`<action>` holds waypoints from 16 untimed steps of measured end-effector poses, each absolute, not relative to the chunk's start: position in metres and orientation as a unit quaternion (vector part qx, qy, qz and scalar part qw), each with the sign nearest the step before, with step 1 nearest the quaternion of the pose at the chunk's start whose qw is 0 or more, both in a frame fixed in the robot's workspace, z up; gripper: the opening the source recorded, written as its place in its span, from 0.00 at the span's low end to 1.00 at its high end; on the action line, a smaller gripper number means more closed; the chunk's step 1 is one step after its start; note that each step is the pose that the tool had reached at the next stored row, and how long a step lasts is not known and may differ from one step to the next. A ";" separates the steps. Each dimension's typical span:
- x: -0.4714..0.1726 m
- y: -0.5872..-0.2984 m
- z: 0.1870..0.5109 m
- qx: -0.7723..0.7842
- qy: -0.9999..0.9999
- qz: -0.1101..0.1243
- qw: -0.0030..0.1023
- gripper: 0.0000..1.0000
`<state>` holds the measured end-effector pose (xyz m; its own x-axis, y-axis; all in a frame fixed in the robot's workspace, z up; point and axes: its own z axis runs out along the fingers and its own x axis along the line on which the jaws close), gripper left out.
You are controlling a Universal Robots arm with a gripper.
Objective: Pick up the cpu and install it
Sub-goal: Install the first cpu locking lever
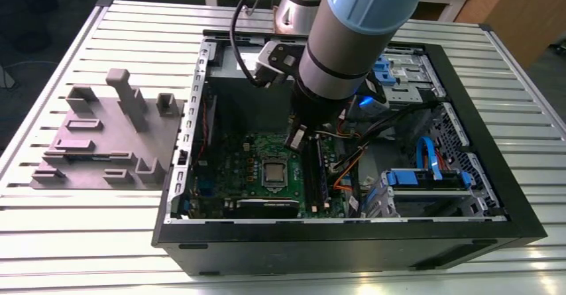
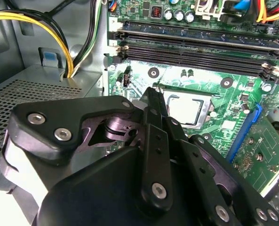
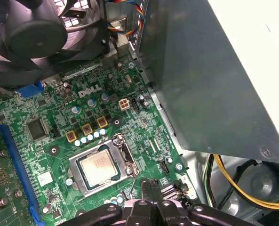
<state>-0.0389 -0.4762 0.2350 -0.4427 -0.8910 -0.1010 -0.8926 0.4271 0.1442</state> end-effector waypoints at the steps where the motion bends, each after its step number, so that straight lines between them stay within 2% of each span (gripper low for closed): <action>1: -0.039 -0.476 0.235 -0.528 0.845 0.088 0.005 0.11; 16: -0.040 -0.478 0.235 -0.553 0.829 0.088 0.002 0.11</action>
